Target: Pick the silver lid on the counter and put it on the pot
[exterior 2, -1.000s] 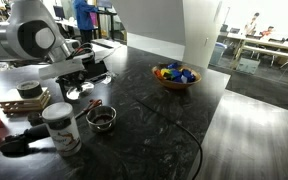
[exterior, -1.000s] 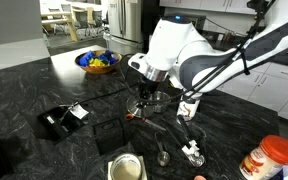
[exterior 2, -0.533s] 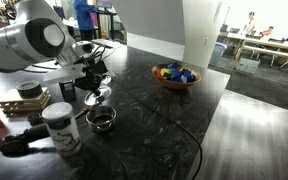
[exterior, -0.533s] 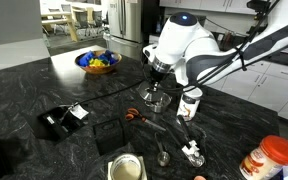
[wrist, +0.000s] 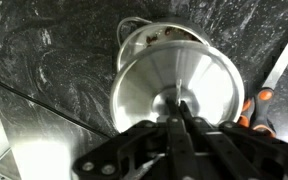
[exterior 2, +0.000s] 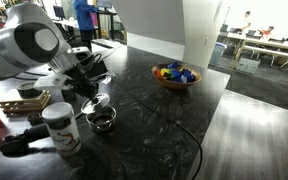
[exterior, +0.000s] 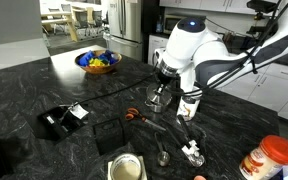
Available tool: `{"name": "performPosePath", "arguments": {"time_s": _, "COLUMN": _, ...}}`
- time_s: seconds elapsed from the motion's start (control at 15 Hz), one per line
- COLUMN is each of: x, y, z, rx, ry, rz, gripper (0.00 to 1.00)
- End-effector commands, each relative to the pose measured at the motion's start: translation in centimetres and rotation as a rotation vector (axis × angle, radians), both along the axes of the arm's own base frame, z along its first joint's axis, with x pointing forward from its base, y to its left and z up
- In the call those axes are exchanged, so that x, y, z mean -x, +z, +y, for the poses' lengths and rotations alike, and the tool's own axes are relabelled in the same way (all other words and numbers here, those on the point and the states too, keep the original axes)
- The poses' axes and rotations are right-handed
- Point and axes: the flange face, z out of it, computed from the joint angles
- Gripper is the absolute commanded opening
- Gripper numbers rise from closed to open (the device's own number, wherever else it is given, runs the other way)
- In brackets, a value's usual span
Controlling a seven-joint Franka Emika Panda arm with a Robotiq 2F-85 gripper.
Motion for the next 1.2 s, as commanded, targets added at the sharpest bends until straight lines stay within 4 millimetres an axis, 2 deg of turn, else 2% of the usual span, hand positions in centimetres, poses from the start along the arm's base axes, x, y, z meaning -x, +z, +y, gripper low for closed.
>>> {"name": "performPosePath", "arguments": {"time_s": 0.0, "x": 0.7, "y": 0.3, "z": -0.8, "rx": -0.038, "ry": -0.064, "rz": -0.054, "gripper": 0.01}}
{"name": "performPosePath", "arguments": {"time_s": 0.53, "x": 0.1, "y": -1.4, "z": -3.2, "rx": -0.133, "ry": -0.174, "rz": -0.080, "gripper": 0.01}}
{"name": "performPosePath", "arguments": {"time_s": 1.13, "x": 0.3, "y": -3.8, "z": -3.5, "rx": -0.208, "ry": -0.207, "rz": -0.069, "gripper": 0.01}}
